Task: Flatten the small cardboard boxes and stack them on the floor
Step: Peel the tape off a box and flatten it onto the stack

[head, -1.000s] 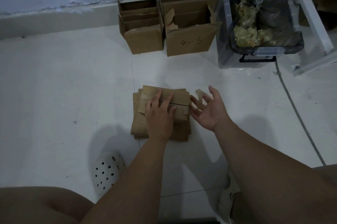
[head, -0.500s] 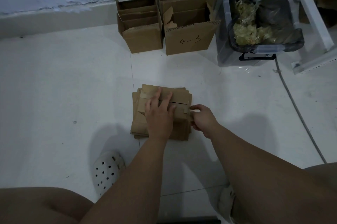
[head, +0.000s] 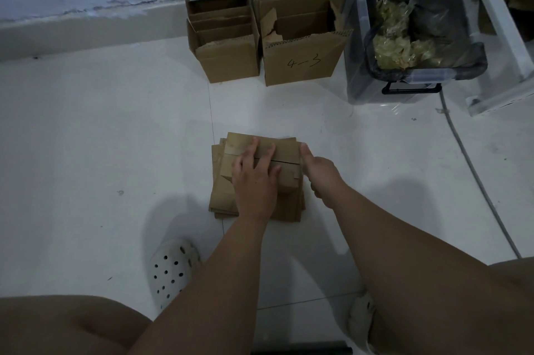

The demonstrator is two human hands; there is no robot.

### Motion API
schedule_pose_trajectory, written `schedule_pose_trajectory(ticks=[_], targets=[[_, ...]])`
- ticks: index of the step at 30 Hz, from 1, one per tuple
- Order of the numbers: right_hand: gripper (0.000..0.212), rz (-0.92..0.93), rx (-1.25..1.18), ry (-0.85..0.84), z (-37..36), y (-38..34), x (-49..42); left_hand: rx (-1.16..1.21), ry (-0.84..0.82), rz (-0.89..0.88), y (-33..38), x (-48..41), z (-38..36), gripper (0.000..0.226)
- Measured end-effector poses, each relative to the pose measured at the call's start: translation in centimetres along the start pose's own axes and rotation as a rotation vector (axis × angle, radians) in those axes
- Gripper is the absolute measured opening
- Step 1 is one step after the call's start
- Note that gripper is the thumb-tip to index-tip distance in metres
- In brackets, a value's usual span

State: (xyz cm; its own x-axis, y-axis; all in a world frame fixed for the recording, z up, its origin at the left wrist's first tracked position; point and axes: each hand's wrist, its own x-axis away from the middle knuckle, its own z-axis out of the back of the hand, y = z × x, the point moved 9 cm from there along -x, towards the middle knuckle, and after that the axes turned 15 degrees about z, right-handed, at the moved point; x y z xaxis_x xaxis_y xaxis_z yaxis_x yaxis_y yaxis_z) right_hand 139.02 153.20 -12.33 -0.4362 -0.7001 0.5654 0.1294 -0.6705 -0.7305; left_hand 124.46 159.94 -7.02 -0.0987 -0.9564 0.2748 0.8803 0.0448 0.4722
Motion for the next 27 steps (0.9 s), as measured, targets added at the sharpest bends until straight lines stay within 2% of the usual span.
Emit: schedule_pose_trajectory(ticks=[4,8,10,12,15,17,18,20,23,25,27], targets=[[0.052,-0.035,-0.253,0.012,0.0,0.5,0.4,-0.006,-0.012,0.005,0.1,0.0,0.0,0.042],[0.033,-0.161,-0.711,-0.077,-2.1,1.7,1.7,0.009,-0.003,-0.005,0.2,0.3,0.2,0.042],[0.023,-0.212,-0.82,-0.044,-2.6,2.1,2.1,0.006,0.002,-0.013,0.1,0.3,0.2,0.041],[0.021,-0.216,-0.728,0.021,-2.2,2.5,2.2,0.003,0.0,-0.013,0.0,0.3,0.1,0.041],[0.03,-0.154,-0.372,0.086,-0.7,2.5,1.4,-0.004,-0.005,-0.018,0.1,0.3,0.0,0.042],[0.032,-0.16,-0.266,0.179,0.1,2.8,1.1,-0.007,-0.007,-0.014,0.1,0.3,-0.1,0.042],[0.028,-0.213,-0.313,0.269,0.6,3.6,1.3,-0.008,-0.008,-0.009,0.1,0.2,-0.1,0.042],[0.021,-0.372,-0.557,0.425,1.2,5.9,2.2,-0.011,-0.014,-0.001,0.0,0.1,-0.1,0.042],[0.033,-0.496,-0.838,0.477,0.9,7.6,3.0,-0.011,-0.02,0.0,0.0,0.1,-0.2,0.042],[0.037,-0.467,-0.77,0.453,0.8,6.9,2.8,-0.007,-0.012,0.005,0.0,0.0,-0.3,0.041],[0.039,-0.356,-0.592,0.426,1.3,5.4,1.9,-0.007,-0.007,0.014,0.0,0.0,-0.3,0.041]])
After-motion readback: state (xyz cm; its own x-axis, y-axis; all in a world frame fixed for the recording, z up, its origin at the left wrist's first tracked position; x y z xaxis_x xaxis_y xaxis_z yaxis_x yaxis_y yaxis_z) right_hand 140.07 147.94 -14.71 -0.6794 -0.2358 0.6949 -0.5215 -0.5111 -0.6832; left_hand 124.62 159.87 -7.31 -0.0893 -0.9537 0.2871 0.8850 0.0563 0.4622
